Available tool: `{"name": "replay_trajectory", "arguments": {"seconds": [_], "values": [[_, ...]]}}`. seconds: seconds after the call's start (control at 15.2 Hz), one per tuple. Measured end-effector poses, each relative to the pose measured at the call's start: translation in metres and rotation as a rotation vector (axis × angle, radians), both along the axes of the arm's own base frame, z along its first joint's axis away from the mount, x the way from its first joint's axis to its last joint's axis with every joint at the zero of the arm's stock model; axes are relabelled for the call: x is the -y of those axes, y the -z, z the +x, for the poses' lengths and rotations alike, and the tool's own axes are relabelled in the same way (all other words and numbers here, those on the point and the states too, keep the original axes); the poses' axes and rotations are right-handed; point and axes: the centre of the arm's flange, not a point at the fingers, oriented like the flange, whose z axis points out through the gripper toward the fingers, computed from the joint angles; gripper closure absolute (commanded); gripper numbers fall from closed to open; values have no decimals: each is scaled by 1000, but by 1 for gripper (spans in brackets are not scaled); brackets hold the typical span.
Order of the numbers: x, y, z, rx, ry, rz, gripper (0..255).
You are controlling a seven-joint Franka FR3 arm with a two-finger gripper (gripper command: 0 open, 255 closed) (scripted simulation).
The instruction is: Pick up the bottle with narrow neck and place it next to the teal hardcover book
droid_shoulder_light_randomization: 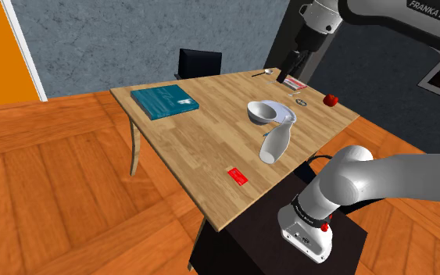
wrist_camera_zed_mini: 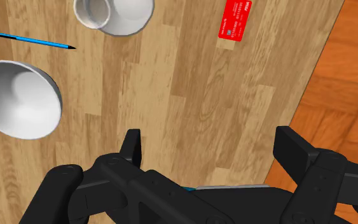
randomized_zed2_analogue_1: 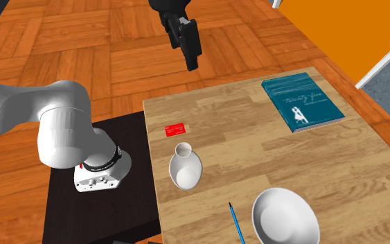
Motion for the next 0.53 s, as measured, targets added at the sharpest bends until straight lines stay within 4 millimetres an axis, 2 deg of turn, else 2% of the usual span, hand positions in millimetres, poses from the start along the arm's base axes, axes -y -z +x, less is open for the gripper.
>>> {"name": "replay_trajectory", "arguments": {"seconds": [0.13, 0.53], "values": [[4, 5, 0, -2, 1, 2, 0], [54, 59, -8, -32, 8, 23, 0]]}}
